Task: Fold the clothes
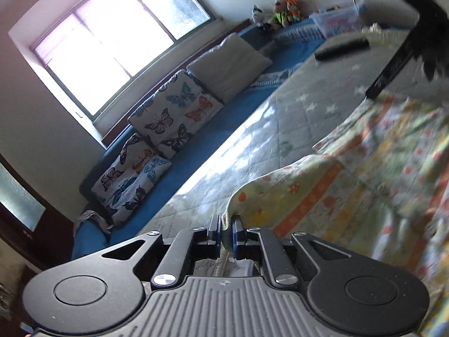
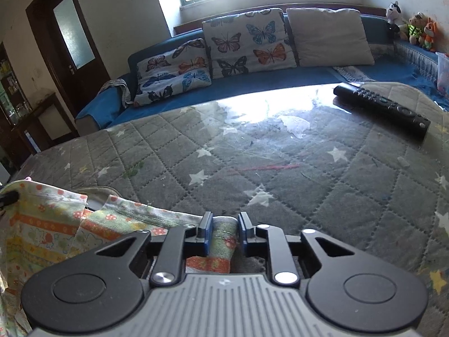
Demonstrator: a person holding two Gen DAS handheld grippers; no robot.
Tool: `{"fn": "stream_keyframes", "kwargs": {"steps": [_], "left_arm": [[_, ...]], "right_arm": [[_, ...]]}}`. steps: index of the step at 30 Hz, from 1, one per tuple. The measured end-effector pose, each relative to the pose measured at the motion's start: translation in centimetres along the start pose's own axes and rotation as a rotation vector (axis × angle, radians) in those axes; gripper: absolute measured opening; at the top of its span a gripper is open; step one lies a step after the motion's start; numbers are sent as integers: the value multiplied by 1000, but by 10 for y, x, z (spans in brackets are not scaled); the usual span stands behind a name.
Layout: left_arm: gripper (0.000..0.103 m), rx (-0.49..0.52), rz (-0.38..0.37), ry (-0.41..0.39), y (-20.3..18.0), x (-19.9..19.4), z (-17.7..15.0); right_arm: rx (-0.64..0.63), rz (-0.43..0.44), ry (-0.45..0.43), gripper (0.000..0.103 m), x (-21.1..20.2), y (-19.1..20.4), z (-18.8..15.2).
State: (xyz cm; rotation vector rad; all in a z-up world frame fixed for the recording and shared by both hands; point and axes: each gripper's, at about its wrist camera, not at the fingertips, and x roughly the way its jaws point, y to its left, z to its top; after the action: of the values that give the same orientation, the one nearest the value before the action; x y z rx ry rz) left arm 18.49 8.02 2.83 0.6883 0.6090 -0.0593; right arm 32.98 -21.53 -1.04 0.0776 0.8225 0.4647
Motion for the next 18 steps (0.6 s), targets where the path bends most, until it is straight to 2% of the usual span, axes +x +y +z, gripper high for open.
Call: {"fn": "stream_keyframes", "kwargs": {"steps": [7, 10, 12, 14, 18], "left_arm": [[16, -28, 35, 94, -10, 41, -8], [22, -60, 46, 115, -8, 48, -11], [22, -87, 49, 125, -6, 49, -12], [22, -117, 46, 133, -2, 49, -13], [22, -175, 39, 150, 6, 48, -15]], "right_arm": [[-31, 0, 4, 29, 2, 7, -2], [-79, -37, 6, 24, 3, 15, -4], [-111, -79, -5, 23, 5, 19, -4], [-126, -102, -10, 27, 5, 21, -4], [-125, -91, -44, 28, -6, 28, -3]]}}
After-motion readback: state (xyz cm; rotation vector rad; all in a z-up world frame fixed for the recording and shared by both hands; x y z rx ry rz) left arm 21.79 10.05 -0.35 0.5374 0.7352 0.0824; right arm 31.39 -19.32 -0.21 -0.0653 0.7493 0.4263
